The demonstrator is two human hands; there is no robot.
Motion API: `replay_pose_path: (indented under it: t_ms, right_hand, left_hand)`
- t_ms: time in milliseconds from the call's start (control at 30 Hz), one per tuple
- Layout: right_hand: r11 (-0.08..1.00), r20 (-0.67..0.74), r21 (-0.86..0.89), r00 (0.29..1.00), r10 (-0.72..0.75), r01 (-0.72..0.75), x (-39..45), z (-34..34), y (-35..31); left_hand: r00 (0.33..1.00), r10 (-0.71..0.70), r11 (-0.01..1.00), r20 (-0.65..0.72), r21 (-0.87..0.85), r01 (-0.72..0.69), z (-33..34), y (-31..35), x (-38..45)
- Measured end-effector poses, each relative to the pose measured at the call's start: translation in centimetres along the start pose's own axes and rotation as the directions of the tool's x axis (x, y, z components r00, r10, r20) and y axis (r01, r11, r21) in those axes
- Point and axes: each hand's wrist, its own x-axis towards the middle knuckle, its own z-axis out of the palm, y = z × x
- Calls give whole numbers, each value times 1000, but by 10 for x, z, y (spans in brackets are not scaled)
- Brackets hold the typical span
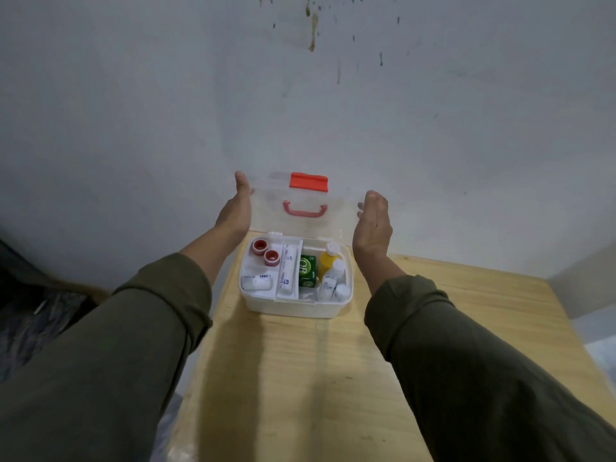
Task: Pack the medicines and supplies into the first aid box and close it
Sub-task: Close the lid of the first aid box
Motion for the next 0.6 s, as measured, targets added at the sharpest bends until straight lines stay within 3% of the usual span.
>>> replay_pose_path:
  t_ms: [200,333,467,600]
  right_hand:
    - [997,64,-67,998,-23,27,-57,-14,14]
    - [959,210,-249,974,-86,138,-84,-22,35]
    - [900,320,-402,947,-34,168,-96,-30,49]
    - [855,336,-489,942,0,175,-102,-32,51]
  left_hand:
    - [997,9,994,80,107,-18,-5,-33,-35]
    - [987,-8,982,158,187,-22,-10,-65,-49]
    - [981,-5,963,191,266,-47,-7,-88,-56]
    - [978,27,932,208,349,-100,-7,-106,-54]
